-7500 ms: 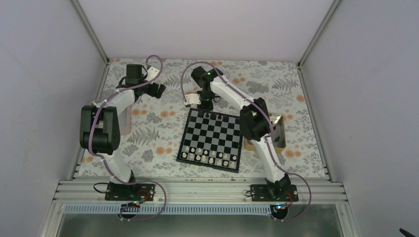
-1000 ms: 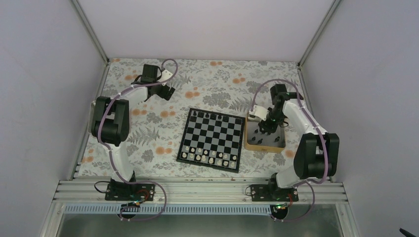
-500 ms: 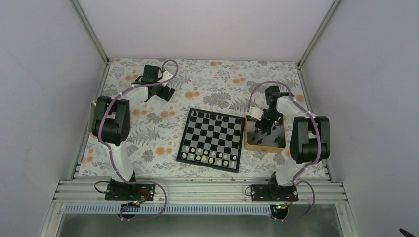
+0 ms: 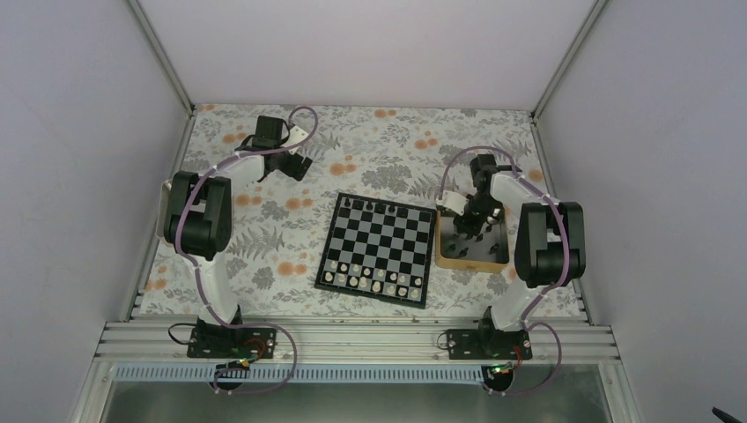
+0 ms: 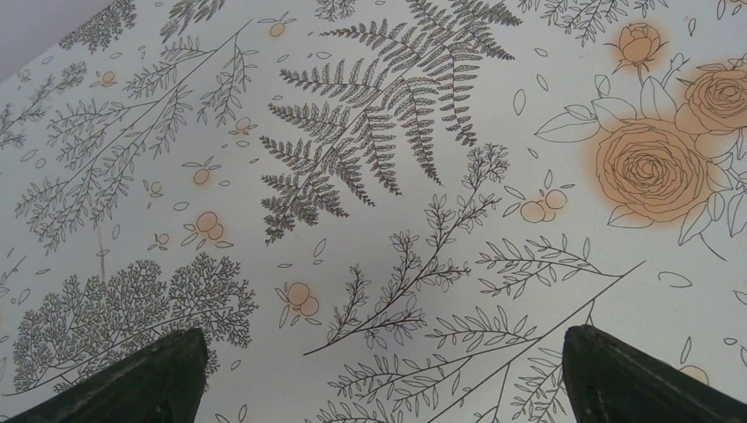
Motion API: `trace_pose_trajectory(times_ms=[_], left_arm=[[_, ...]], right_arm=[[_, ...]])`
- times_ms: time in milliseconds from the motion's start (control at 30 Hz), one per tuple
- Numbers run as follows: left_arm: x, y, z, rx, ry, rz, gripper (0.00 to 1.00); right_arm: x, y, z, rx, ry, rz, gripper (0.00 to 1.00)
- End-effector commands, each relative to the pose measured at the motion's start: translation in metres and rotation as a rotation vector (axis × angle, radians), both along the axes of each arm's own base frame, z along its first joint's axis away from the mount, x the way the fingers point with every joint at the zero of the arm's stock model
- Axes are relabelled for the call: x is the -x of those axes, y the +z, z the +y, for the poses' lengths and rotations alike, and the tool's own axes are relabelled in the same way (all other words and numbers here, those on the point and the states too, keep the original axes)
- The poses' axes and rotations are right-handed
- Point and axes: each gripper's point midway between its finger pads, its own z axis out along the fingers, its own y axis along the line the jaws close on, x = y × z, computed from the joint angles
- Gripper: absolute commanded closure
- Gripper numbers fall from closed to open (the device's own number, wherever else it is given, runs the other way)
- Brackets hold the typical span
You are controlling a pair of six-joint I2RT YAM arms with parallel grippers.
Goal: Set up the chess pieces on the board
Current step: Pick up the chess piece from the storage box.
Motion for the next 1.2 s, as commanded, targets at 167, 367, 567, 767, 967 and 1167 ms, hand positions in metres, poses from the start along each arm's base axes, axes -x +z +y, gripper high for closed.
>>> trace_pose_trajectory(times_ms=[167, 367, 567, 767, 967, 1167], left_arm=[[0.003, 0.013, -0.005, 0.030, -0.007, -0.028, 0.00], [0.004, 0.013, -0.007, 0.035, -0.014, -0.025, 0.00], [0.003, 0.013, -0.007, 0.037, -0.018, -0.025, 0.00], [0.003, 0.013, -0.007, 0.035, -0.018, -0.026, 0.00], [0.003, 0.020, -0.007, 0.036, -0.020, -0.041, 0.00], [0.001, 0.028, -0.009, 0.042, -0.026, -0.058, 0.00]], right_arm=[[-0.002, -0.006, 0.001, 0.029, -0.001, -0.010, 0.86], [0.002, -0.010, 0.000, 0.041, -0.006, -0.001, 0.85], [0.004, -0.009, 0.002, 0.035, -0.006, 0.000, 0.94], [-0.007, 0.021, 0.009, 0.025, 0.005, -0.051, 0.96], [-0.021, 0.062, 0.028, 0.070, 0.052, -0.110, 0.96], [-0.042, 0.110, 0.095, 0.016, 0.189, -0.196, 0.95]])
